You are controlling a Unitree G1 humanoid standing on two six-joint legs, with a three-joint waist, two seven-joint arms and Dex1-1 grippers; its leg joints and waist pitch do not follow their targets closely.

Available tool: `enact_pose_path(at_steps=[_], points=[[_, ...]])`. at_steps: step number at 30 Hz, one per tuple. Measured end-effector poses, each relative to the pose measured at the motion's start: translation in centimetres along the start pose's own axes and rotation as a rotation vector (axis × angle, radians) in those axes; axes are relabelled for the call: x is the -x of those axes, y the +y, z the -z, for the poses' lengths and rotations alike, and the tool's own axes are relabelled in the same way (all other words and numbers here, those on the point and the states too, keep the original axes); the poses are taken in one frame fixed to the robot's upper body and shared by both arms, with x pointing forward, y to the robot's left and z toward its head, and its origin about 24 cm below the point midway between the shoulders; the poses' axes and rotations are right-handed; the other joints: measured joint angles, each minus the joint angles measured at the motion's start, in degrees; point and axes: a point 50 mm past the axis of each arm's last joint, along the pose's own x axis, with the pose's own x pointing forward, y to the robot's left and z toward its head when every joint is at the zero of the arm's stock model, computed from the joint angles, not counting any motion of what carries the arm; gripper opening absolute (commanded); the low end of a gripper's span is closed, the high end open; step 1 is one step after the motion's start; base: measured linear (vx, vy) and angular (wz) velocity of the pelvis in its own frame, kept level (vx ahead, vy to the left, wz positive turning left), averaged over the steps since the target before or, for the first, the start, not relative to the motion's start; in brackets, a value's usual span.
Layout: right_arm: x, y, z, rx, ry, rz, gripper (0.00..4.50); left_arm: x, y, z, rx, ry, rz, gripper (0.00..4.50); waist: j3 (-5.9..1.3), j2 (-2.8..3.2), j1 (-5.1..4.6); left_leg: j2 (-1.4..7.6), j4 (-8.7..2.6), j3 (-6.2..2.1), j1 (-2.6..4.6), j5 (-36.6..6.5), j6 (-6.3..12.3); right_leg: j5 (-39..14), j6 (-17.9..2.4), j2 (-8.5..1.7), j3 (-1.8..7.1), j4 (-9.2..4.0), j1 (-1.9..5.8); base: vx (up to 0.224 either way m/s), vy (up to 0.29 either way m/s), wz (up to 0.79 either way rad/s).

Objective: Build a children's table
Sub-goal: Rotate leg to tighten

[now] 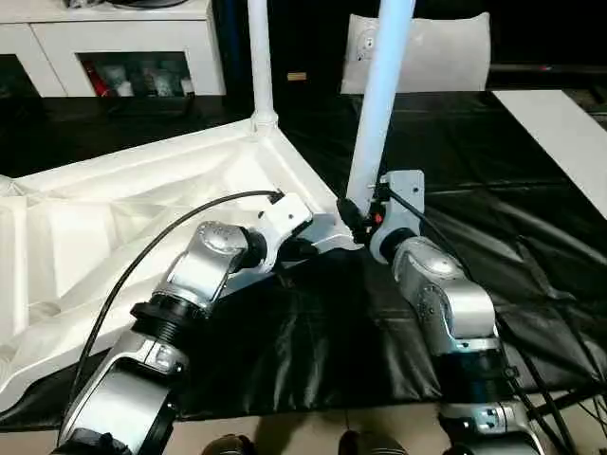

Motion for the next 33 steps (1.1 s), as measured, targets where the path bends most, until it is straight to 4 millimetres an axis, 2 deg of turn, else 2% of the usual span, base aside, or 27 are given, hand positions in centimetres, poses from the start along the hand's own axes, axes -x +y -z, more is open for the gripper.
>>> enact_pose_path(at_steps=[3, 6, 13, 14, 17, 19, 23, 30, 32, 33], points=[[1.1, -0.9, 0.1, 0.021, -0.014, -0.080, 3.46, 0.3, 0.0, 0.0, -0.040, -0.011, 0.029, 0.00, 0.00, 0.01, 0.89, 0.04, -0.26, 0.01, -0.03, 0.0, -0.02, -0.1, 0.2, 0.03, -0.07, -0.01, -0.10, 0.000, 0.000, 0.00], [2.0, -1.7, 0.0, 0.075, -0.008, -0.151, 3.70, 0.8, 0.1, 0.1, -0.079, -0.018, 0.056, 0.00, 0.01, 0.05, 1.09, 0.13, -0.38, 0.01, -0.11, 0.0, -0.01, -0.2, 0.2, 0.10, -0.17, 0.04, -0.22, 0.000, 0.000, 0.00], [2.0, -1.5, 0.1, 0.085, 0.000, -0.183, 3.70, 0.9, 0.1, 0.3, -0.086, -0.023, 0.065, 0.00, 0.01, 0.05, 1.10, 0.29, -0.31, 0.01, -0.09, 0.0, -0.06, -0.2, 0.1, 0.24, -0.23, 0.13, -0.22, 0.000, 0.000, 0.00], [2.4, -2.1, 0.1, 0.121, 0.007, -0.205, 4.00, 1.2, 0.2, 0.5, -0.104, -0.018, 0.076, 0.00, 0.02, 0.06, 1.13, 0.27, -0.28, 0.02, -0.10, 0.0, -0.06, -0.2, 0.0, 0.22, -0.21, 0.11, -0.21, 0.000, 0.000, 0.00], [5.2, -5.4, -0.3, 0.288, 0.113, -0.477, 4.07, 3.4, 0.3, 2.0, -0.203, -0.005, 0.230, 0.00, 0.05, 0.10, 1.46, 0.23, -0.21, 0.03, -0.14, 0.0, 0.00, -0.2, 0.1, 0.16, -0.21, 0.04, -0.13, 0.000, 0.000, 0.00], [6.2, -6.1, -0.7, 0.340, 0.152, -0.586, 4.07, 4.7, 0.5, 2.7, -0.225, 0.009, 0.306, 0.00, 0.05, 0.10, 1.74, 0.29, -0.20, 0.02, -0.11, 0.0, 0.00, -0.2, 0.1, 0.17, -0.28, 0.14, -0.13, 0.000, 0.000, 0.00], [6.1, -5.1, 0.0, 0.354, 0.186, -0.722, 4.07, 4.9, -0.1, 2.7, -0.276, 0.024, 0.418, 0.00, 0.02, 0.16, 3.02, 0.30, 0.02, 0.09, -0.13, 0.0, 0.01, -0.2, 0.0, 0.06, -0.31, 0.24, -0.06, 0.000, 0.000, 0.00], [6.5, -4.7, 0.2, 0.344, 0.214, -0.834, 4.07, 5.1, -0.5, 2.7, -0.313, 0.026, 0.482, 0.00, 0.03, 0.12, 3.25, 0.31, 0.28, 0.34, -0.18, -0.1, 0.12, -0.1, -0.2, -0.05, -0.24, 0.25, -0.07, 0.000, 0.000, 0.00], [6.7, -4.4, 0.3, 0.328, 0.222, -0.897, 3.71, 5.2, -0.5, 2.8, -0.321, 0.027, 0.501, 0.00, 0.03, 0.12, 3.53, 0.35, 0.28, 0.34, -0.17, -0.1, 0.12, -0.1, -0.2, -0.04, -0.28, 0.28, -0.07, 0.000, 0.000, 0.00], [6.7, -4.3, 0.4, 0.321, 0.224, -0.919, 3.71, 5.2, -0.5, 2.8, -0.322, 0.027, 0.508, 0.00, 0.03, 0.12, 3.68, 0.36, 0.28, 0.34, -0.17, -0.1, 0.12, -0.1, -0.2, -0.04, -0.28, 0.28, -0.08, 0.000, 0.000, 0.00]])
